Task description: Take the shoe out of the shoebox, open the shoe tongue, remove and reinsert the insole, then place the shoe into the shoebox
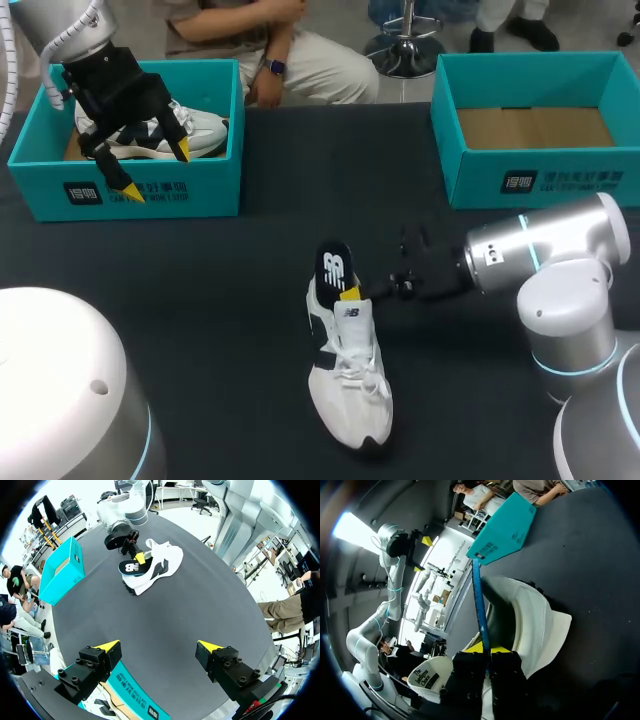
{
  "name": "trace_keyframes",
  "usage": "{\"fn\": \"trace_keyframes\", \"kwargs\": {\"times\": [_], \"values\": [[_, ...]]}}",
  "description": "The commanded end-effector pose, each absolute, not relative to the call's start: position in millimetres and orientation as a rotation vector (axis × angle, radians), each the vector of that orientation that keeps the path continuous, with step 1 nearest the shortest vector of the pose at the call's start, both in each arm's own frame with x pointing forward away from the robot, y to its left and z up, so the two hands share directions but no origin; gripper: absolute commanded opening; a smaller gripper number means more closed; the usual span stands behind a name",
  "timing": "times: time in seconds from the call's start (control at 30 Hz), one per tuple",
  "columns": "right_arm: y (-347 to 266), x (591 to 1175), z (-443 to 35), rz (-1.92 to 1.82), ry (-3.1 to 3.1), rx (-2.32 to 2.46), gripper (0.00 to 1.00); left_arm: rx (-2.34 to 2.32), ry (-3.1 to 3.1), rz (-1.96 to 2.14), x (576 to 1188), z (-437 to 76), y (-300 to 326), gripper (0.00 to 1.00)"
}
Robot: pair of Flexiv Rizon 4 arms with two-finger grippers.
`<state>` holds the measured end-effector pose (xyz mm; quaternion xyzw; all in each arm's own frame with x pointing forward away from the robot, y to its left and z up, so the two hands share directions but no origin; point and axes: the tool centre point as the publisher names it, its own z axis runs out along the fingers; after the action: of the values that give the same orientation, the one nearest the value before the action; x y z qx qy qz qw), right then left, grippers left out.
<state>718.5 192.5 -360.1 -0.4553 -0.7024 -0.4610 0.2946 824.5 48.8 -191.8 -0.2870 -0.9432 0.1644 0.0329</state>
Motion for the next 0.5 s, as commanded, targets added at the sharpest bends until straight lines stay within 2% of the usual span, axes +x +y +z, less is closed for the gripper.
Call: {"fn": "trace_keyframes", "kwargs": {"times": [0.03,0.07,0.1,0.17,0.23,0.5], "values": [[198,713,-366,-1.221,-1.866,-1.221,0.00,-0.883,-2.901,0.501,825,-192,49,1.00],[197,713,-366,-1.222,-1.864,-1.223,0.00,-0.883,-2.901,0.501,825,-192,49,1.00],[197,713,-366,-1.222,-1.863,-1.224,0.05,-0.883,-2.901,0.501,825,-192,49,1.00],[197,715,-365,-1.226,-1.866,-1.226,0.19,-0.883,-2.901,0.501,825,-192,49,1.00],[196,719,-363,-1.229,-1.876,-1.227,0.38,-0.883,-2.901,0.501,825,-192,49,1.00],[186,738,-349,-1.243,-1.925,-1.219,0.38,-0.883,-2.901,0.501,825,-192,49,1.00]]}}
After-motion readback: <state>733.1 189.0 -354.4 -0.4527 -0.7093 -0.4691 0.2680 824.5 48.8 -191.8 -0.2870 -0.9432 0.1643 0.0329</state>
